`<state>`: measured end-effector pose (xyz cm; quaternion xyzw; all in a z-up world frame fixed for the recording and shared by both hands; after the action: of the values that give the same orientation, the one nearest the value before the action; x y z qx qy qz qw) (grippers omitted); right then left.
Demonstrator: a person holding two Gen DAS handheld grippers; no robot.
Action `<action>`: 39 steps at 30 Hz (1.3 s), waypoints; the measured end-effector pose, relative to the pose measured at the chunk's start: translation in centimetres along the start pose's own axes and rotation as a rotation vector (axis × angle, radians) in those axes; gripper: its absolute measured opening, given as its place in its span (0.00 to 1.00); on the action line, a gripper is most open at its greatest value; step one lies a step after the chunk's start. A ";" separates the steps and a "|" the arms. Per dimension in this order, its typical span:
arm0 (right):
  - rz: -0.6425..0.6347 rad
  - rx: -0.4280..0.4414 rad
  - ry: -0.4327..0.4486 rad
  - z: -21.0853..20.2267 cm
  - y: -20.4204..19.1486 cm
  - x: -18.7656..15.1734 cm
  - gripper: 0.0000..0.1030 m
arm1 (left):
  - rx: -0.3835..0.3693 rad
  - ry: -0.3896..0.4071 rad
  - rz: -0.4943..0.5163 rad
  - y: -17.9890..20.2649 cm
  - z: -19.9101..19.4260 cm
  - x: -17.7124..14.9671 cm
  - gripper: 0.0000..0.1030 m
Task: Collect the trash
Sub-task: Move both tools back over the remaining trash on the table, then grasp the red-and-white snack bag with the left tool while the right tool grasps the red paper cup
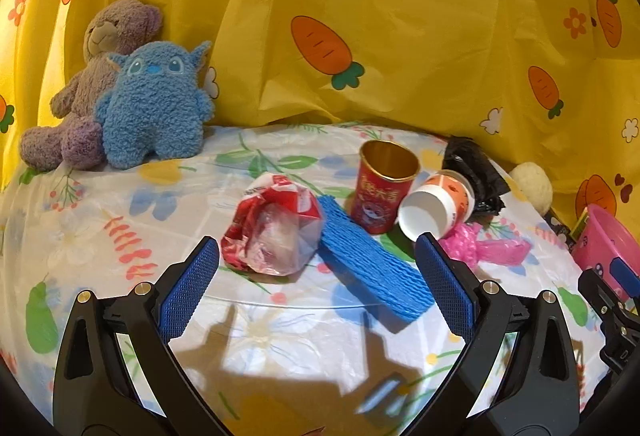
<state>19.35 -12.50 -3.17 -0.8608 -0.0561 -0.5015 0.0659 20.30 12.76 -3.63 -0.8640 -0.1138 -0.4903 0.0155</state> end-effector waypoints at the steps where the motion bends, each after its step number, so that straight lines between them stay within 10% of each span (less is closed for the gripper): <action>1: -0.011 0.009 -0.001 0.2 -0.5 0.2 0.92 | 0.011 -0.005 -0.002 -0.5 0.4 0.2 0.94; 13: -0.084 0.108 -0.017 3.3 -6.7 3.3 0.92 | 0.052 -0.121 -0.080 -5.2 6.5 0.6 0.90; 29: -0.170 0.157 -0.080 10.2 -13.5 5.3 0.88 | 0.027 -0.161 -0.211 -7.9 7.6 0.2 0.23; 39: -0.161 0.135 -0.140 13.9 -14.7 5.4 0.77 | 0.022 -0.145 -0.257 -8.8 7.2 0.3 0.18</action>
<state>31.52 4.53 -4.46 -0.8799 -0.1633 -0.4391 0.0792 24.70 22.37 -7.83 -0.8753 -0.2297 -0.4231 -0.0461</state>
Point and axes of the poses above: each gripper's, at about its wrist camera, not at the fingertips, and z roughly the way its jaws point, y to its right, x to its top, the point moved 5 cm from there along z, roughly the way its jaws point
